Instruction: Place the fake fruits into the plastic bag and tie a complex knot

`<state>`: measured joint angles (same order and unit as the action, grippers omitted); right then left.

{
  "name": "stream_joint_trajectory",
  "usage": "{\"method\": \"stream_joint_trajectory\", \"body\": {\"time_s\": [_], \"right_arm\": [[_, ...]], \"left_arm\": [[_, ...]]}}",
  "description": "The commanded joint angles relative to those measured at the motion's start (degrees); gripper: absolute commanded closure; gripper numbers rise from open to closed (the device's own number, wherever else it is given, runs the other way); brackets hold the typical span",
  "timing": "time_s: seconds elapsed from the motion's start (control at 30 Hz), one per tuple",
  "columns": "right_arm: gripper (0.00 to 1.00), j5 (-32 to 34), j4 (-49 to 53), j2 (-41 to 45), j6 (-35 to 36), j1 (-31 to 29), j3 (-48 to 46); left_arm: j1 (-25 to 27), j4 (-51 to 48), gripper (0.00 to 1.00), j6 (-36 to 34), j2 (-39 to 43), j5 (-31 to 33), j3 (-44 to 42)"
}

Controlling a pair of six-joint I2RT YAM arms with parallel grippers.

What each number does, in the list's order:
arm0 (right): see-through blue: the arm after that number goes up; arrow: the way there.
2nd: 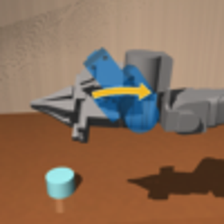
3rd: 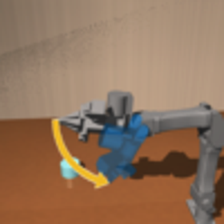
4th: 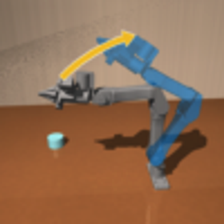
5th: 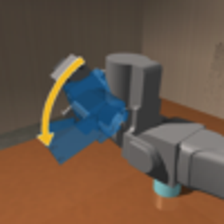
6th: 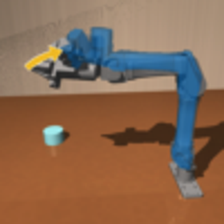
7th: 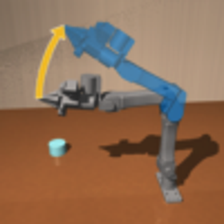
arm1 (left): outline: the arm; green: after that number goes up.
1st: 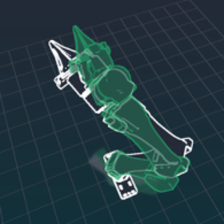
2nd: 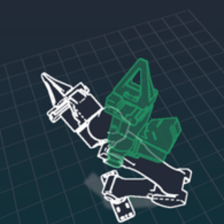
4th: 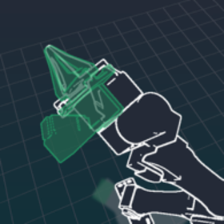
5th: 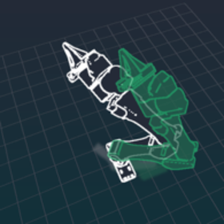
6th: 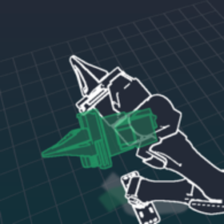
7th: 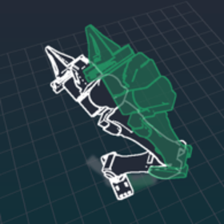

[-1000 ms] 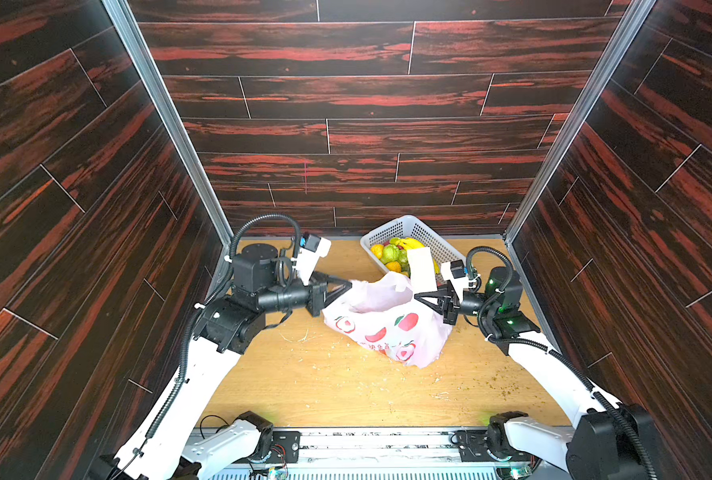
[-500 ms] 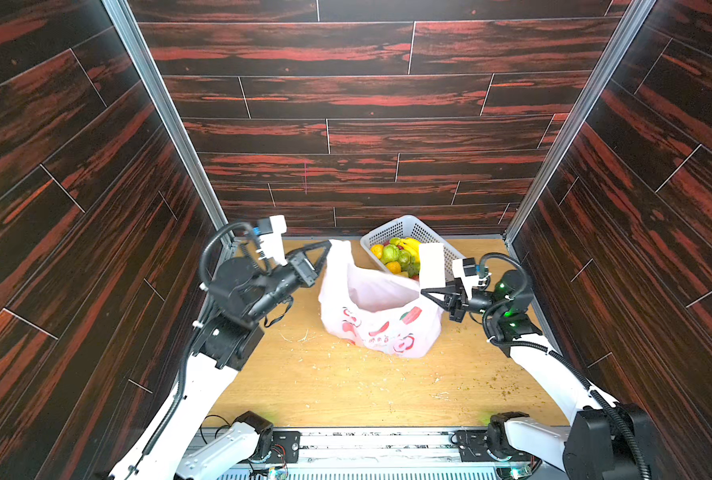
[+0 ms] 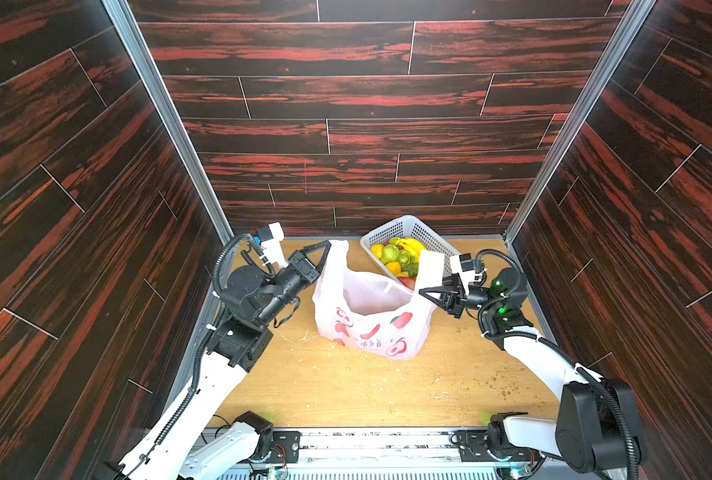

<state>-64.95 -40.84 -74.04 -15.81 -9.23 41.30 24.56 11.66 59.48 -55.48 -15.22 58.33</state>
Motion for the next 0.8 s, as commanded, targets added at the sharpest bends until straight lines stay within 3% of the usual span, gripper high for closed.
{"method": "stream_joint_trajectory", "body": {"time_s": [0.0,0.2,0.33,0.43,0.6,0.77], "right_arm": [[0.65,1.04,5.73,2.74,3.34,0.28,2.09],[0.32,6.41,11.81,9.37,6.76,0.74,1.44],[0.2,14.1,19.13,16.82,10.3,0.85,1.05],[0.16,23.25,26.51,22.39,12.39,0.86,1.8],[0.16,26.99,32.47,28.73,11.15,-0.01,3.9],[0.17,34.91,40.78,29.69,16.61,-10.69,10.9]], "left_arm": [[0.66,4.51,1.0,1.83,0.34,1.4,-0.24],[1.03,3.02,1.0,1.67,-0.25,2.0,0.36],[1.06,2.46,1.0,1.29,-0.35,2.23,0.66],[1.11,2.66,1.0,1.41,-0.41,2.13,0.51],[1.11,3.06,1.0,1.59,-0.48,2.07,0.3],[1.11,3.21,1.0,1.66,-0.5,1.96,0.21]]}}
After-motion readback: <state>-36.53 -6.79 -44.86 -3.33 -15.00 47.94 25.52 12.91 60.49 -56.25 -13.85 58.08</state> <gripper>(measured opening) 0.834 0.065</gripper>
